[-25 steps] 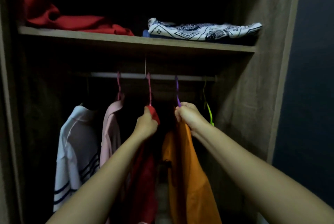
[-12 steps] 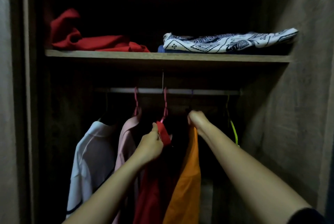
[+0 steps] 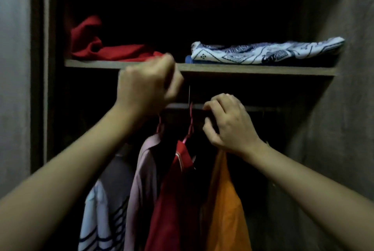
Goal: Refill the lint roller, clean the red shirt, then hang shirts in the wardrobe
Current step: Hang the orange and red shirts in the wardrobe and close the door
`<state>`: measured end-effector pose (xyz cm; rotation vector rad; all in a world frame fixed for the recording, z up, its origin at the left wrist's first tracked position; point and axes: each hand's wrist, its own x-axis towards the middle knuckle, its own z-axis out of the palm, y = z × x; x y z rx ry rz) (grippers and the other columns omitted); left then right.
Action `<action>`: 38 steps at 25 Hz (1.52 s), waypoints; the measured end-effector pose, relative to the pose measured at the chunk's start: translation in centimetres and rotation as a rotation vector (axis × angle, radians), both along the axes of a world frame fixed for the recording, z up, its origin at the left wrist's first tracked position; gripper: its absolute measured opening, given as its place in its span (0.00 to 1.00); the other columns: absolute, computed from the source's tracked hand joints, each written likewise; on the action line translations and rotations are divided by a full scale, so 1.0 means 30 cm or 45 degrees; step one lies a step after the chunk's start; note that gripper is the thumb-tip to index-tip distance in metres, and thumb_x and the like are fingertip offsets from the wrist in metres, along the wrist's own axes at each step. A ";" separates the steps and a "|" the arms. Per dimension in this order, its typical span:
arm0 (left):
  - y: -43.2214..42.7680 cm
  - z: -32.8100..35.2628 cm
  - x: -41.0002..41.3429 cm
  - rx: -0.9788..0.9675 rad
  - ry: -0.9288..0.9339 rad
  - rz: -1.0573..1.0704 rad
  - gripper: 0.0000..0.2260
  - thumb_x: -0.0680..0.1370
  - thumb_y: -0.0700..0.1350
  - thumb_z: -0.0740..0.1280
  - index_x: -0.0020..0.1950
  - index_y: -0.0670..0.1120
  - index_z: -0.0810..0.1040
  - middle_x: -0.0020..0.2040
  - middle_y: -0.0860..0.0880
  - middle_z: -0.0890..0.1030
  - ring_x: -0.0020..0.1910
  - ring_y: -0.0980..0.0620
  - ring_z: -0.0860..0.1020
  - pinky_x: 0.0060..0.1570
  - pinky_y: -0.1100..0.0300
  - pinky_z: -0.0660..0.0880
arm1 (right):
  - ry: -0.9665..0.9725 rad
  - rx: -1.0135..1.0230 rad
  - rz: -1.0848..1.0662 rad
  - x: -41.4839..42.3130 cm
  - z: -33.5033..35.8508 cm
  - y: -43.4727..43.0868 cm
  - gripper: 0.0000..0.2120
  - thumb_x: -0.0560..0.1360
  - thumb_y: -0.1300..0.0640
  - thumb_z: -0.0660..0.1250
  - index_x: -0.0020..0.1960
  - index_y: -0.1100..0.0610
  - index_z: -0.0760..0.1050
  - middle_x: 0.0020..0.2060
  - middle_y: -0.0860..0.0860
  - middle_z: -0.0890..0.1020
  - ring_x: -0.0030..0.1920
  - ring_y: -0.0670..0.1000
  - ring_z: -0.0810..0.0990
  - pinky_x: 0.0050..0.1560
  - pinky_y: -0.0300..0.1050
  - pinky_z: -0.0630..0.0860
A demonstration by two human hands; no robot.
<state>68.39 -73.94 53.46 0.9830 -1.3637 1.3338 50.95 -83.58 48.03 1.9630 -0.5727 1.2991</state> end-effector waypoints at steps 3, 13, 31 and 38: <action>-0.056 0.213 0.141 0.205 0.140 0.313 0.17 0.76 0.54 0.58 0.56 0.44 0.74 0.60 0.39 0.75 0.57 0.38 0.74 0.51 0.41 0.74 | 0.137 -0.141 -0.234 0.024 0.125 -0.038 0.27 0.71 0.44 0.59 0.64 0.59 0.72 0.62 0.60 0.75 0.65 0.56 0.68 0.69 0.49 0.57; -0.017 0.299 0.327 1.085 0.241 0.413 0.39 0.63 0.78 0.53 0.65 0.55 0.68 0.62 0.44 0.77 0.60 0.42 0.75 0.55 0.51 0.71 | 0.343 -0.015 -0.450 0.037 0.198 -0.047 0.42 0.68 0.33 0.55 0.75 0.55 0.55 0.74 0.59 0.59 0.75 0.56 0.53 0.71 0.54 0.52; 0.229 0.132 0.382 0.400 -0.160 0.173 0.16 0.66 0.51 0.66 0.52 0.53 0.69 0.45 0.45 0.79 0.42 0.40 0.76 0.32 0.48 0.77 | 0.057 0.487 0.160 0.141 0.243 0.341 0.43 0.68 0.33 0.63 0.75 0.43 0.45 0.76 0.48 0.49 0.75 0.47 0.48 0.72 0.48 0.52; 0.523 -0.082 0.374 0.573 -0.172 -0.087 0.17 0.66 0.52 0.58 0.50 0.48 0.76 0.43 0.47 0.79 0.42 0.42 0.78 0.39 0.49 0.77 | 0.122 0.534 0.709 0.270 0.151 0.572 0.16 0.69 0.58 0.68 0.56 0.51 0.75 0.47 0.42 0.80 0.49 0.39 0.77 0.51 0.31 0.70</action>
